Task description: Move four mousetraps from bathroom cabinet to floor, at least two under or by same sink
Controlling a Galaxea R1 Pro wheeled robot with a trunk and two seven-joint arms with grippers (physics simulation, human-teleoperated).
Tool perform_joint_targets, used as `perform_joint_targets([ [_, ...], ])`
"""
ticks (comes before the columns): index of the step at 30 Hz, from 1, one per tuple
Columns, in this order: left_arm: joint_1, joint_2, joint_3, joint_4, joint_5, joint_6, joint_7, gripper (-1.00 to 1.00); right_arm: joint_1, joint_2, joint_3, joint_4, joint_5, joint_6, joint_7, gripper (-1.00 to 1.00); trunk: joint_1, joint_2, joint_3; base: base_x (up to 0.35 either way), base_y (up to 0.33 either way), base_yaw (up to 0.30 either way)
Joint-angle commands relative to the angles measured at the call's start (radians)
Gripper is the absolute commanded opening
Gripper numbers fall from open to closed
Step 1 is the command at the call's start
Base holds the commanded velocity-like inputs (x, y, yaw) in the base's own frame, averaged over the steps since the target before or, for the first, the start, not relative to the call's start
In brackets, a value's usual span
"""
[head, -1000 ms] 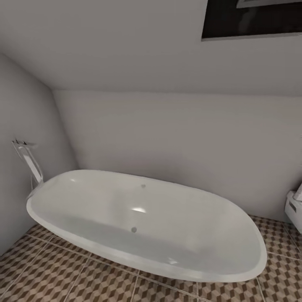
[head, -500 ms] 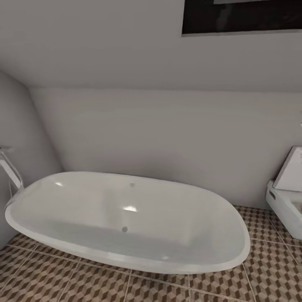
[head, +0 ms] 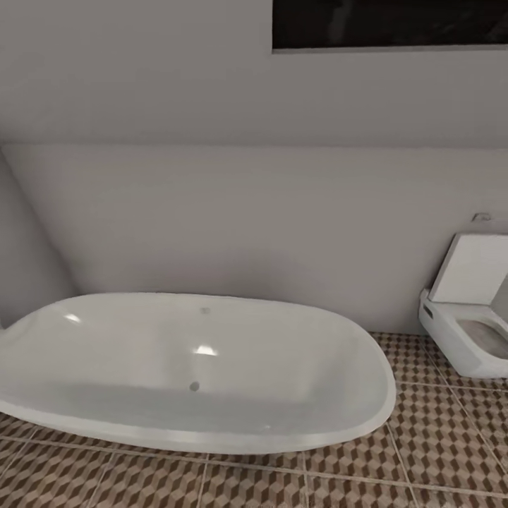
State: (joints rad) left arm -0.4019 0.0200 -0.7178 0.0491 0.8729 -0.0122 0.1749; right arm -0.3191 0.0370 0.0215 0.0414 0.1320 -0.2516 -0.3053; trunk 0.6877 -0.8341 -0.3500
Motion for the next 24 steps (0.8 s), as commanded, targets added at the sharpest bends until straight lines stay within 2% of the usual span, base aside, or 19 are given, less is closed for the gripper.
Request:
perform_joint_targets([
  [1, 0.0, 0.0, 0.0, 0.0, 0.0, 0.0, 0.0, 1.0, 0.0, 0.0, 0.0, 0.0, 0.0, 0.0, 0.0, 1.0, 0.0, 0.0, -0.001, 0.0, 0.0, -0.214],
  [24, 0.0, -0.001, 0.0, 0.0, 0.0, 0.0, 0.0, 1.0, 0.0, 0.0, 0.0, 0.0, 0.001, 0.0, 0.0, 1.0, 0.0, 0.0, -0.027, 0.0, 0.0, -0.223],
])
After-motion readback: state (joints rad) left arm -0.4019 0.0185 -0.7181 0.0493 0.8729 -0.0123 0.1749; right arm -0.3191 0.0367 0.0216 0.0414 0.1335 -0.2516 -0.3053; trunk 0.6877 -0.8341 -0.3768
